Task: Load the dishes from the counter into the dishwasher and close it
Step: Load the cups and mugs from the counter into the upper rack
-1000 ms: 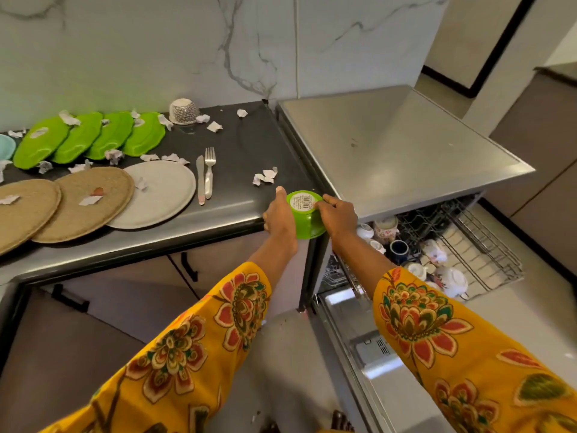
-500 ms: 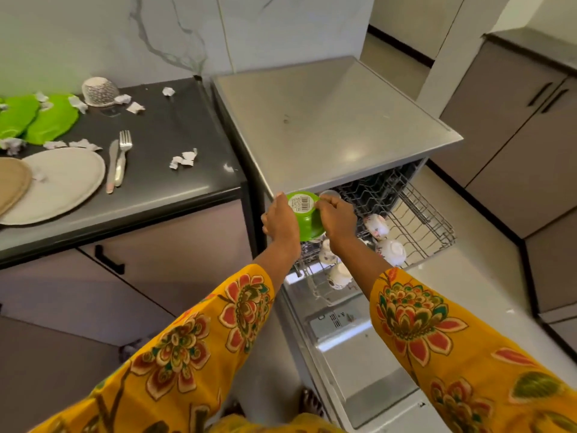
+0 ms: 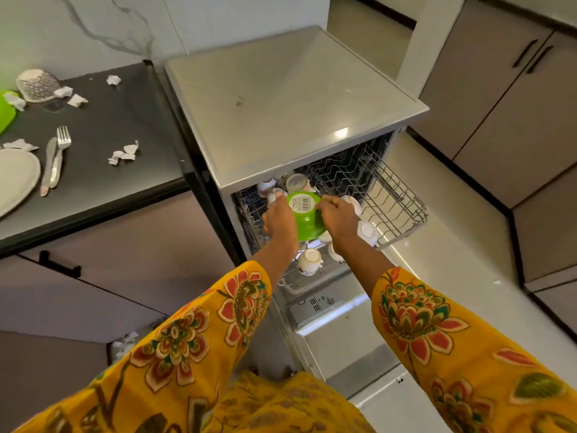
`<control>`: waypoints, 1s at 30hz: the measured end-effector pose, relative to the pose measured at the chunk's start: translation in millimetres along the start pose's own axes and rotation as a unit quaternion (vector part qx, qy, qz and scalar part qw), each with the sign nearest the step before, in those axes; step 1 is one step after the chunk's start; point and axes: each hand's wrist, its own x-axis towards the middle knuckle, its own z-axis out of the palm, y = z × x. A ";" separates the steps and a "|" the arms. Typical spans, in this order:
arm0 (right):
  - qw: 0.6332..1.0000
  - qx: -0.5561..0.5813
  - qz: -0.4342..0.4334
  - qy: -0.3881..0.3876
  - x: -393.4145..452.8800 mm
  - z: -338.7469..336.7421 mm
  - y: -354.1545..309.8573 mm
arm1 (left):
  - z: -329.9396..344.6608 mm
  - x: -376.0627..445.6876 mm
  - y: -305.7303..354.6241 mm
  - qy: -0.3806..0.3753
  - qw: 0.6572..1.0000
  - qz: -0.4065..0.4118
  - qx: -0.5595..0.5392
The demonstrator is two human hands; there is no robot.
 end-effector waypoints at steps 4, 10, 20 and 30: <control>1.000 -0.005 0.017 -0.003 9.7 -11.5 12.0 | 16.6 16.5 -20.5 -0.007 1.000 0.000 0.020; 0.999 0.027 0.041 -0.010 31.2 -21.3 22.8 | 38.1 40.2 -42.0 -0.023 0.999 -0.020 0.043; 0.996 0.015 0.083 -0.023 110.1 -14.3 49.0 | 81.9 65.7 -25.8 -0.064 0.993 -0.036 0.096; 0.992 0.035 0.116 -0.021 212.1 -5.4 70.7 | 135.6 134.0 -20.9 -0.133 0.980 -0.020 0.144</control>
